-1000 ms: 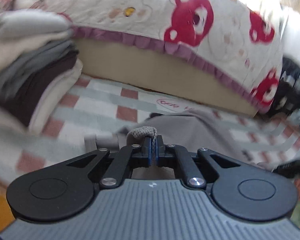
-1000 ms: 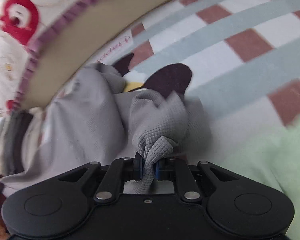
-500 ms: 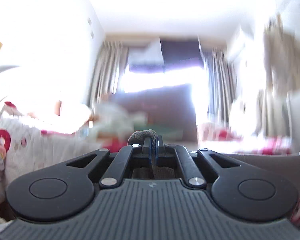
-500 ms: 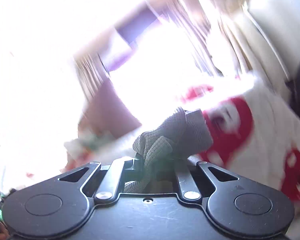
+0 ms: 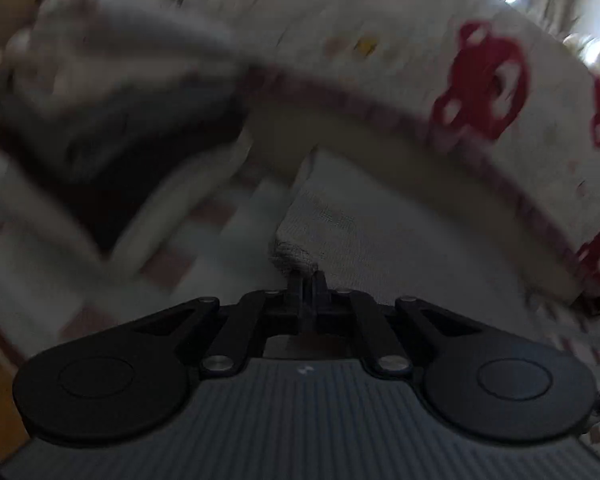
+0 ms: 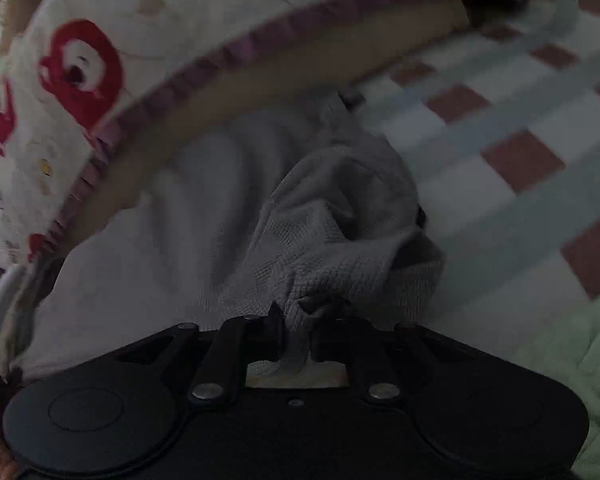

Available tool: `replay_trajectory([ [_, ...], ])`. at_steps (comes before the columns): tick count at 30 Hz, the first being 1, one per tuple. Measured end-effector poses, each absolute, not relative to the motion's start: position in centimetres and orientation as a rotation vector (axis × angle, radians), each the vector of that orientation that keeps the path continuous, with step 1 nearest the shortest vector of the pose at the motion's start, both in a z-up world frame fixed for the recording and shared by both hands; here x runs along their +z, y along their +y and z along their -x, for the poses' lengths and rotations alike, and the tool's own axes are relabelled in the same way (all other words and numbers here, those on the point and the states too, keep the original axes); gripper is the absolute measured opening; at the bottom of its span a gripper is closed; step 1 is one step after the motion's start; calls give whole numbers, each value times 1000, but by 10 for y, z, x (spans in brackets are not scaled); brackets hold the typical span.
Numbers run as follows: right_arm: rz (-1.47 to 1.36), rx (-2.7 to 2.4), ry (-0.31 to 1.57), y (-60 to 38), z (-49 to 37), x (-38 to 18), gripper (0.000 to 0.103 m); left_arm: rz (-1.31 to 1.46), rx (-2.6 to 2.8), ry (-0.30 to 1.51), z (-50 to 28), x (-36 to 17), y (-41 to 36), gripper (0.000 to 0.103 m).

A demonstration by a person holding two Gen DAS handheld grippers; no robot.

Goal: Fold clothes

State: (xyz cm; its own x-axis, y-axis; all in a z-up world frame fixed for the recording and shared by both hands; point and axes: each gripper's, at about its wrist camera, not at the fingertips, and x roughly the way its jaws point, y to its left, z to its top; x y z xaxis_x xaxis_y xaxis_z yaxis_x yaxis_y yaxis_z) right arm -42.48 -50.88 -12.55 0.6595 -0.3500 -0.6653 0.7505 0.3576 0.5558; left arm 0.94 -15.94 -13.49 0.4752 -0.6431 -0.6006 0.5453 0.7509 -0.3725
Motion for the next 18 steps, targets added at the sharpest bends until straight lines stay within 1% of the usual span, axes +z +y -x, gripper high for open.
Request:
replay_trajectory([
  [2,-971,-744,498,-511,429,-135,13,167,-676,929,-18,-165,-158,4],
  [3,-942,-733,506,-510,430,-131,13,160,-666,944,-19,-167,-158,4],
  [5,-865,-708,539,-505,430,-117,13,96,-674,882,-13,-156,-165,4],
  [8,-820,-702,580,-494,425,-102,13,-20,-715,693,11,-125,-174,4],
  [11,-790,-700,633,-478,432,-95,13,-22,-701,640,26,-105,-167,4],
  [15,-752,-733,765,-458,444,-98,20,-42,-635,699,35,-106,-157,4],
  [17,-791,-727,796,-455,447,-107,20,-53,-600,774,33,-116,-156,4],
  [18,-810,-730,810,-456,448,-110,22,-54,-582,817,31,-122,-155,4],
])
